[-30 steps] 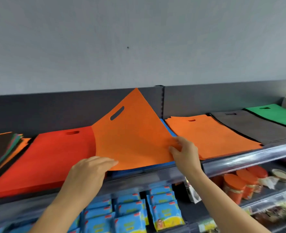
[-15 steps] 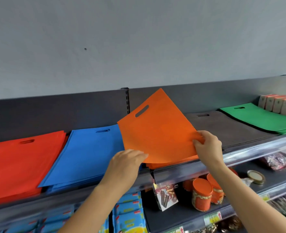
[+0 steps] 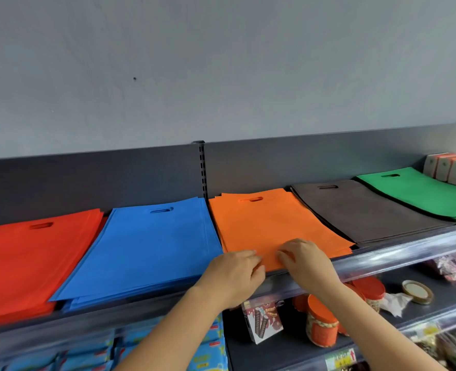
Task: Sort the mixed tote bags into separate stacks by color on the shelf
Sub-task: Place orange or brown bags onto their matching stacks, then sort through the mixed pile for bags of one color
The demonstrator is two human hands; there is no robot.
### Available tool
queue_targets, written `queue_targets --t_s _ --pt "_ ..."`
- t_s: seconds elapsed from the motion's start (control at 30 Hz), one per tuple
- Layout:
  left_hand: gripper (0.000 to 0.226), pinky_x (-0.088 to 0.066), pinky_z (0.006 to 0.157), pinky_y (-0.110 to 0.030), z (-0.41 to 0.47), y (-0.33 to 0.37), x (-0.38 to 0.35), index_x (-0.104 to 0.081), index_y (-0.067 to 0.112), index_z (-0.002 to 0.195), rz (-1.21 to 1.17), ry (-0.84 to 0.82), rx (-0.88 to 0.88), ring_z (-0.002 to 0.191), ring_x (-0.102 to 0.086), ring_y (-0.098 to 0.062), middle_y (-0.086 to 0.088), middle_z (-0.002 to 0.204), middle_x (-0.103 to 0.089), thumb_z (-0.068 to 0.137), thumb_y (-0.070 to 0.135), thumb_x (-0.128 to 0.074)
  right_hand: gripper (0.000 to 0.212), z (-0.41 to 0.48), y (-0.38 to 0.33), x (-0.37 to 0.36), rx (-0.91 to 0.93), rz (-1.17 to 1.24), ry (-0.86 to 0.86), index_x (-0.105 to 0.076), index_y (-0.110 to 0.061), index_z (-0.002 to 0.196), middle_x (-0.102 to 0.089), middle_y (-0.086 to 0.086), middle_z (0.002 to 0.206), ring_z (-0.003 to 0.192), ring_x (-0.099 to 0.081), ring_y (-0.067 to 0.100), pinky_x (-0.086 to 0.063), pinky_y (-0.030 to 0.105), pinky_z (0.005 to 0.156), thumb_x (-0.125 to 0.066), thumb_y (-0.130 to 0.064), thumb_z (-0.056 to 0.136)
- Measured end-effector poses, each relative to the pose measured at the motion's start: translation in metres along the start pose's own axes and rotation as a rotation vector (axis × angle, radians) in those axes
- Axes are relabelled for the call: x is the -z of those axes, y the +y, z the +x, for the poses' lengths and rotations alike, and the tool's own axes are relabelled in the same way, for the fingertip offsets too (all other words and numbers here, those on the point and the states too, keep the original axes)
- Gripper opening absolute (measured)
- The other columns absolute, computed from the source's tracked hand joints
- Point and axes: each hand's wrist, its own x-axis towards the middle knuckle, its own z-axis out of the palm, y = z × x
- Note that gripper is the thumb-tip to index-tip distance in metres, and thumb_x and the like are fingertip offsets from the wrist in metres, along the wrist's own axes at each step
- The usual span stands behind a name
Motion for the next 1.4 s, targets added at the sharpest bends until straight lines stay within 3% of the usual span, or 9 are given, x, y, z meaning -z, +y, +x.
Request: queue_targets --t_s 0.1,0.2,0.43,0.6,0.87,1.0,1.2,1.33,1.4 --pt "0.046 -0.018 0.116 -0.035 -0.003 0.002 0.001 -0.04 0.018 0.141 0.05 -0.017 -0.022 0.14 -0.025 -0.015 0.002 0.153 -0.029 0.103 0.036 -0.023 0.024 -0.003 -0.001 -0.005 -0.003 0.014 0.066 -0.07 -0.015 0.097 -0.066 0.002 0.103 0.094 -0.056 0.024 -0.045 0.035 0.08 -0.049 -0.026 0.092" --pt "0.041 -0.007 0.118 -0.035 -0.012 -0.001 0.004 -0.037 0.017 0.143 0.061 0.108 -0.086 0.143 -0.017 -0.014 0.002 0.154 -0.026 0.104 0.025 -0.026 0.023 -0.003 -0.006 -0.002 -0.04 0.008 0.077 -0.07 -0.014 0.1 -0.066 0.005 0.105 0.097 -0.056 0.025 -0.044 0.034 0.082 -0.051 -0.023 0.091" --pt "0.038 -0.02 0.104 -0.012 -0.101 -0.054 0.027 -0.049 0.029 0.135 -0.075 0.338 -0.012 0.129 -0.038 0.0 0.018 0.14 -0.043 0.101 0.032 -0.034 0.024 -0.023 -0.075 -0.011 0.081 0.182 0.241 -0.067 -0.012 0.113 -0.066 0.003 0.116 0.107 -0.056 0.024 -0.038 0.028 0.08 -0.056 -0.015 0.091" --pt "0.036 -0.049 0.085 -0.019 -0.185 -0.146 0.041 -0.07 0.028 0.108 -0.01 0.429 0.183 0.101 -0.06 -0.002 0.015 0.113 -0.067 0.088 0.038 -0.041 0.034 -0.028 -0.173 -0.035 0.235 0.258 0.209 -0.057 -0.013 0.127 -0.061 0.002 0.124 0.117 -0.053 0.022 -0.041 0.029 0.088 -0.055 -0.019 0.093" --pt "0.044 -0.048 0.084 -0.023 -0.343 -0.291 0.099 -0.071 0.024 0.108 0.166 0.511 0.516 0.101 -0.061 -0.007 0.012 0.112 -0.067 0.089 0.041 -0.036 0.031 -0.045 -0.377 -0.106 0.487 0.323 0.054 -0.063 -0.013 0.12 -0.065 0.005 0.115 0.11 -0.058 0.025 -0.044 0.031 0.091 -0.056 -0.022 0.091" --pt "0.045 -0.05 0.083 -0.028 -0.417 -0.359 0.127 -0.07 0.022 0.109 0.226 0.505 0.659 0.103 -0.063 -0.011 0.009 0.111 -0.068 0.09 0.042 -0.035 0.033 -0.056 -0.483 -0.145 0.64 0.343 -0.01 -0.068 -0.014 0.109 -0.07 0.005 0.103 0.097 -0.064 0.029 -0.043 0.028 0.084 -0.054 -0.028 0.083" --pt "0.039 -0.042 0.097 -0.031 -0.489 -0.436 0.157 -0.06 0.018 0.126 0.252 0.46 0.767 0.121 -0.053 -0.016 0.002 0.128 -0.06 0.095 0.04 -0.048 0.042 -0.072 -0.596 -0.182 0.733 0.331 -0.159 -0.054 -0.019 0.13 -0.056 0.0 0.132 0.124 -0.047 0.018 -0.036 0.028 0.1 -0.05 -0.04 0.094" --pt "0.065 -0.029 0.107 -0.031 -0.511 -0.471 0.167 -0.043 0.025 0.14 0.221 0.237 0.824 0.137 -0.032 -0.012 0.005 0.146 -0.041 0.091 0.065 -0.03 0.055 -0.066 -0.636 -0.19 0.701 0.279 -0.336 -0.045 -0.017 0.139 -0.046 0.0 0.144 0.133 -0.04 0.016 -0.031 0.027 0.106 -0.054 -0.043 0.091" --pt "0.094 -0.02 0.112 -0.033 -0.518 -0.479 0.168 -0.033 0.029 0.144 0.125 0.049 0.851 0.141 -0.021 -0.009 0.007 0.153 -0.027 0.072 0.086 -0.01 0.053 -0.062 -0.644 -0.194 0.64 0.246 -0.456 -0.05 -0.018 0.136 -0.047 0.0 0.142 0.132 -0.041 0.019 -0.034 0.029 0.106 -0.057 -0.043 0.089"
